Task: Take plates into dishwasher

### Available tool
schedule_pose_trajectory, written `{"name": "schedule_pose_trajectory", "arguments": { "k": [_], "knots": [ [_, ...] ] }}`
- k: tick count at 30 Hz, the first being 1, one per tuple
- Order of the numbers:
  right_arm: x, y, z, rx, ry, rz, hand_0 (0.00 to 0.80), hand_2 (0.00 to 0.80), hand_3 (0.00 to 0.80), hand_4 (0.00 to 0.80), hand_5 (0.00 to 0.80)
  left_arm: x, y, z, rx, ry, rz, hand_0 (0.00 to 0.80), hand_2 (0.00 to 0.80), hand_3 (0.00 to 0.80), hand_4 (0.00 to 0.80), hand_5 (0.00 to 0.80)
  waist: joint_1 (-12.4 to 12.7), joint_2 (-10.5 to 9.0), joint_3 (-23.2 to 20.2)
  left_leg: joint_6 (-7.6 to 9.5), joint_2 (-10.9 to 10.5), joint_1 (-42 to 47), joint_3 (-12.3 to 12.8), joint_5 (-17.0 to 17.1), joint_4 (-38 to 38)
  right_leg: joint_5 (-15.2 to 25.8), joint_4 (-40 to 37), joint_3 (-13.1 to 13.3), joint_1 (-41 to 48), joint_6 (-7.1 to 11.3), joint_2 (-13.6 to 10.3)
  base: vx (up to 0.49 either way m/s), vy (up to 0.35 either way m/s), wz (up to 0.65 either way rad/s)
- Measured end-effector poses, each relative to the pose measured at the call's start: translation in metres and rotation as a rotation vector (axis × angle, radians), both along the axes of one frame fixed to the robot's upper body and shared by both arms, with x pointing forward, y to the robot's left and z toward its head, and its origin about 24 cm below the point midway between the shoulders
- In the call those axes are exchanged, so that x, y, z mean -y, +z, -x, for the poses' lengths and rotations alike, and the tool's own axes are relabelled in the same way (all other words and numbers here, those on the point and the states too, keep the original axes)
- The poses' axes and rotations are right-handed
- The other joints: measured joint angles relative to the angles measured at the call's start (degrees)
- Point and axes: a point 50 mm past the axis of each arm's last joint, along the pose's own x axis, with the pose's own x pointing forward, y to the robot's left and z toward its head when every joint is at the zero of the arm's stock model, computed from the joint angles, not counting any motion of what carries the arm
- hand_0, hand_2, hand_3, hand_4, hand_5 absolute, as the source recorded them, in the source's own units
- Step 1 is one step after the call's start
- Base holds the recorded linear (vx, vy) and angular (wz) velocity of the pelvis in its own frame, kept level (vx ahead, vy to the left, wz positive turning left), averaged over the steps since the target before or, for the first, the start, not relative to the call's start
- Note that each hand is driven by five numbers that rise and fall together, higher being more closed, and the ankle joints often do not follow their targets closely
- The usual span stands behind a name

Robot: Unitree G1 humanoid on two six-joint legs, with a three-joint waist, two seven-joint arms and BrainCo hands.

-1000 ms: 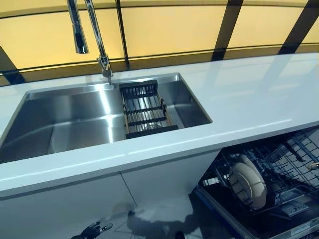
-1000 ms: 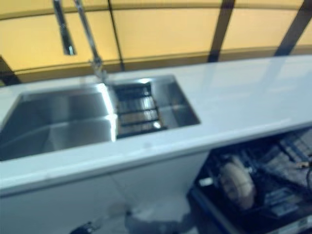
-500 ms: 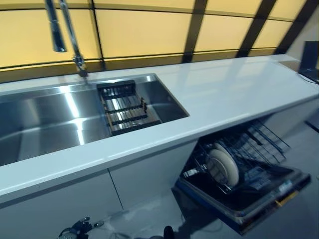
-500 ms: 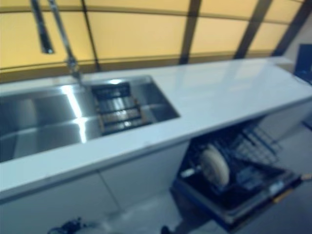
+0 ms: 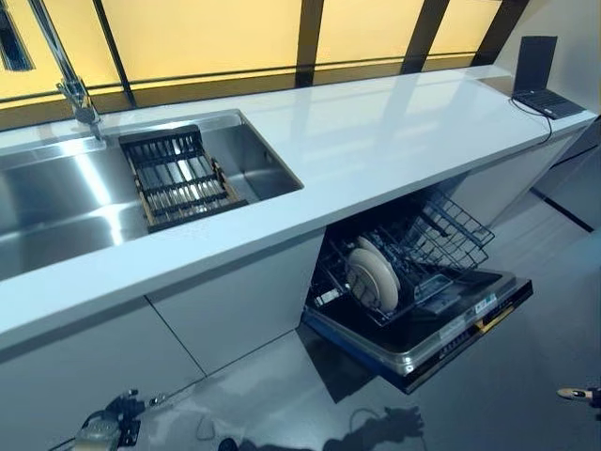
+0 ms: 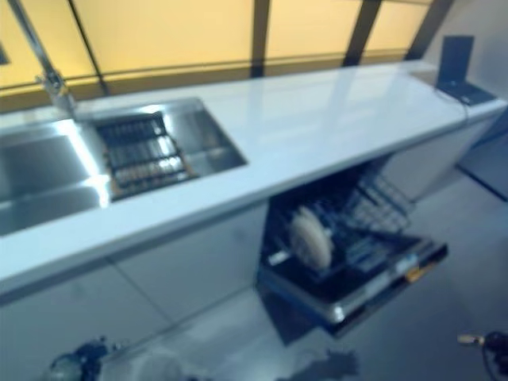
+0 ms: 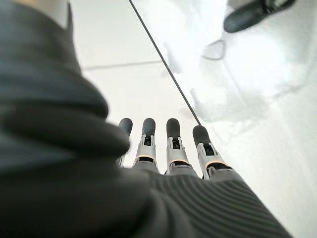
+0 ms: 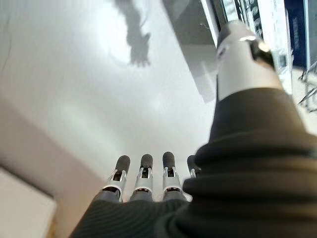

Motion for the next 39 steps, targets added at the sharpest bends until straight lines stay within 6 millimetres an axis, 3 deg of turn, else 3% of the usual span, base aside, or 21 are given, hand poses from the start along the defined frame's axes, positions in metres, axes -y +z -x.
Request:
{"name": "schedule_pose_trajectory", "arguments": {
  "k": [3,7,11,14,15,16,17,18,19,20,22,24,26,28,32,35,39],
  "knots": [
    [-0.027,-0.037,0.006,0.048,-0.114,-0.145,0.0,0.0,0.0,0.0,0.0,0.021,-0.014,0.003,-0.008,-0.008,0.058,0.0,0.0,0.0,0.0,0.0,-0.89,0.66,1.49,-0.84,0.74,-0.3,-2.08,2.31,-2.02,0.2,0.86,-0.24,-1.01,-0.87,1.53,-0.286,-0.212,0.12],
    [-0.065,-0.076,0.014,0.063,-0.226,-0.293,0.0,0.0,0.0,0.0,0.0,0.023,-0.024,0.022,-0.058,0.02,0.067,0.0,0.0,0.0,0.0,0.0,-1.43,1.25,2.93,-0.85,0.5,2.66,-1.94,5.67,-6.98,-0.12,2.48,-0.3,-1.18,-1.08,1.62,-0.266,-0.284,0.04],
    [-0.067,-0.079,0.02,0.056,-0.264,-0.292,0.0,0.0,0.0,0.0,0.0,0.013,-0.031,0.052,-0.072,0.163,0.073,0.0,0.0,0.0,0.0,0.0,-1.38,4.47,4.93,-1.31,1.28,5.14,-3.0,7.05,-7.93,-2.02,5.6,-0.04,-0.64,-2.0,2.33,-0.228,-0.239,0.05],
    [-0.065,-0.078,0.018,0.083,-0.314,-0.275,0.0,0.0,0.0,0.0,0.0,0.019,-0.043,0.082,-0.133,0.211,0.099,0.0,0.0,0.0,0.0,0.0,0.36,7.2,5.5,-2.62,2.12,6.35,-4.41,5.65,-5.41,-4.25,9.88,3.34,-1.79,-3.65,3.03,-0.111,-0.131,-0.37],
    [-0.065,-0.079,0.018,0.093,-0.33,-0.276,0.0,0.0,0.0,0.0,0.0,0.022,-0.046,0.086,-0.142,0.216,0.113,0.0,0.0,0.0,0.0,0.0,0.39,7.81,5.52,-2.66,2.3,5.55,-4.55,5.82,-4.32,-5.58,12.74,3.77,-3.46,-4.42,3.25,-0.021,-0.019,-0.04],
    [-0.067,-0.081,0.019,0.107,-0.347,-0.278,0.0,0.0,0.0,0.0,0.0,0.024,-0.047,0.087,-0.142,0.214,0.121,0.0,0.0,0.0,0.0,0.0,0.32,7.15,5.6,-2.66,1.63,4.67,-4.86,7.25,-4.0,-6.09,14.08,3.44,-4.69,-4.84,1.6,-0.005,0.022,0.07],
    [-0.073,-0.087,0.021,0.11,-0.357,-0.282,0.0,0.0,0.0,0.0,0.0,0.025,-0.048,0.086,-0.143,0.21,0.125,0.0,0.0,0.0,0.0,0.0,0.34,5.55,5.6,-0.29,-0.51,3.88,-5.09,5.3,0.54,-5.8,14.44,3.31,-5.1,-4.66,-0.8,-0.013,0.046,0.02],
    [-0.077,-0.091,0.022,0.113,-0.359,-0.285,0.0,0.0,0.0,0.0,0.0,0.026,-0.048,0.086,-0.148,0.2,0.126,0.0,0.0,0.0,0.0,0.0,0.34,3.91,5.25,1.83,-2.43,3.56,-4.81,-0.53,8.29,-5.17,13.87,3.38,-4.98,-4.14,-2.71,-0.034,0.084,-0.03],
    [-0.077,-0.091,0.024,0.119,-0.36,-0.279,0.0,0.0,0.0,0.0,0.0,0.028,-0.049,0.085,-0.145,0.185,0.129,0.0,0.0,0.0,0.0,0.0,0.16,3.9,4.15,2.72,-3.53,4.46,-4.63,-4.29,12.68,-4.26,12.55,3.4,-4.71,-3.61,-2.92,-0.047,0.088,0.01],
    [-0.074,-0.09,0.026,0.12,-0.361,-0.262,0.0,0.0,0.0,0.0,0.0,0.03,-0.048,0.081,-0.131,0.177,0.132,0.0,0.0,0.0,0.0,0.0,-0.35,4.79,3.61,2.79,-3.92,6.51,-4.48,-6.25,10.89,-3.85,12.24,3.19,-4.5,-3.43,-2.55,-0.161,0.075,0.23],
    [-0.071,-0.088,0.027,0.131,-0.37,-0.237,0.0,0.0,0.0,0.0,0.0,0.032,-0.044,0.062,-0.08,0.142,0.134,0.0,0.0,0.0,0.0,0.0,-2.71,7.23,2.36,3.46,-5.31,11.11,-4.17,-5.63,-2.52,-3.71,12.6,1.68,-6.54,-3.21,-1.43,-0.243,0.011,0.46],
    [-0.072,-0.084,0.011,0.188,-0.396,-0.252,0.0,0.0,0.0,0.0,0.0,0.033,-0.032,0.034,0.0,0.073,0.124,0.0,0.0,0.0,0.0,0.0,-2.65,7.8,2.18,1.82,-5.5,9.04,-5.16,-4.04,-5.89,-3.39,14.1,2.7,-11.53,-2.82,-1.15,-0.184,0.024,0.1],
    [-0.073,-0.076,-0.008,0.259,-0.416,-0.263,0.0,0.0,0.0,0.0,0.0,0.036,-0.029,0.022,0.04,0.066,0.144,0.0,0.0,0.0,0.0,0.0,-2.99,8.11,2.98,1.66,-6.0,7.36,-5.26,-2.88,-6.45,-1.94,13.35,2.84,-13.02,-2.26,-1.35,-0.141,0.048,-0.06],
    [-0.07,-0.069,-0.019,0.312,-0.436,-0.256,0.0,0.0,0.0,0.0,0.0,0.039,-0.031,0.023,0.028,0.044,0.151,0.0,0.0,0.0,0.0,0.0,-2.88,9.32,4.2,1.93,-6.37,7.39,-5.23,-2.6,-6.72,-1.42,12.71,2.95,-13.29,-1.61,-1.94,-0.111,0.025,0.01],
    [-0.057,-0.047,-0.037,0.433,-0.476,-0.23,0.0,0.0,0.0,0.0,0.0,0.04,-0.035,0.034,0.006,0.044,0.166,0.0,0.0,0.0,0.0,0.0,-2.66,13.77,7.7,2.84,-7.16,4.58,-5.29,-1.09,-7.74,-0.49,12.88,4.2,-16.56,-1.11,-2.34,-0.051,0.023,0.02],
    [-0.048,-0.031,-0.048,0.535,-0.529,-0.246,0.0,0.0,0.0,0.0,0.0,0.045,-0.045,0.057,-0.043,0.07,0.192,0.0,0.0,0.0,0.0,0.0,-2.64,16.79,9.54,2.91,-7.19,4.5,-5.32,-0.51,-8.48,-0.23,12.89,4.13,-17.03,-1.29,-2.3,-0.011,0.007,0.0],
    [-0.042,-0.013,-0.062,0.695,-0.611,-0.318,0.0,0.0,0.0,0.0,0.0,0.057,-0.051,0.064,-0.037,0.084,0.242,0.0,0.0,0.0,0.0,0.0,-2.57,18.31,10.84,3.0,-7.06,4.4,-5.33,-0.43,-8.62,-0.25,12.83,4.06,-17.05,-1.41,-2.09,-0.04,0.012,-0.01]
  ]
}}
